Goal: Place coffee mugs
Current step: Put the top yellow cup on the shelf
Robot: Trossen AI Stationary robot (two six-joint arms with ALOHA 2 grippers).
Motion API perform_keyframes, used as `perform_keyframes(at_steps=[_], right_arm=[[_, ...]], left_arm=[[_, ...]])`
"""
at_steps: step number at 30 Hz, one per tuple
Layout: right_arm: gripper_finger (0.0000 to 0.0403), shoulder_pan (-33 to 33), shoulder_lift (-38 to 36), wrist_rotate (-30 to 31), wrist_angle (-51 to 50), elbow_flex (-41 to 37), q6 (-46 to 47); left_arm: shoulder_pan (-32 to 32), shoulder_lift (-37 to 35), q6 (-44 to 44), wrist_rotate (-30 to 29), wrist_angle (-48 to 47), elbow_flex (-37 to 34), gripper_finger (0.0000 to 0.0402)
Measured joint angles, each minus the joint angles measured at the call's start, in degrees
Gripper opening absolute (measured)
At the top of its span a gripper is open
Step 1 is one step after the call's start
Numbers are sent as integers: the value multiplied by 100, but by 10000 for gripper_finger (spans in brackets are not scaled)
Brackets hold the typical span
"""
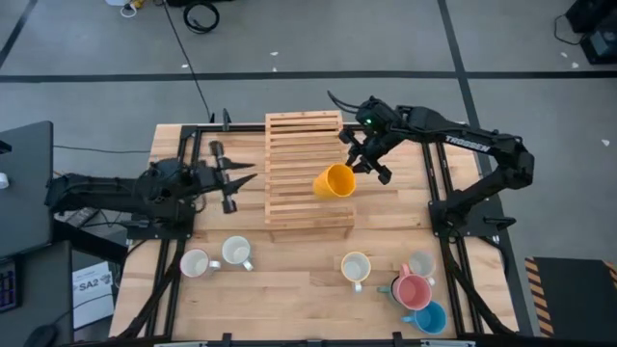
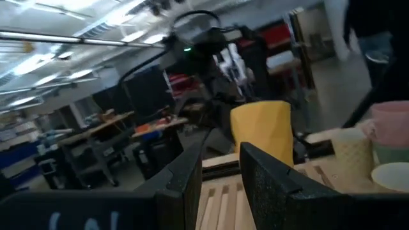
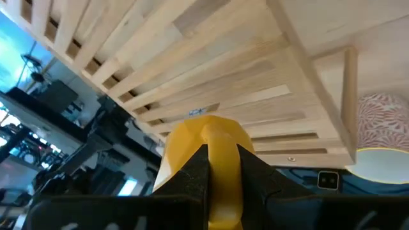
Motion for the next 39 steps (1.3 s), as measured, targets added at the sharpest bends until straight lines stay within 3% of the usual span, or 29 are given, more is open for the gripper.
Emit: perform_keyframes(at_steps=[8,18,30,39], right_arm=[[56,-72,217,-294,178,-4,-20],[56,-105,226,-285,178,-4,-65],[56,-105,226,-278,159,-4,-110],[56,-105,226,-276,162,-4,-113]], left_arm=[[103,1836,666,586,-1298,1952,114],[100,3505,1721,1128,-2965,4012,114],[-13,4396,2406,1350,-3810,5140,114],[-24,4458,2358,1327,-4645,5250,114]])
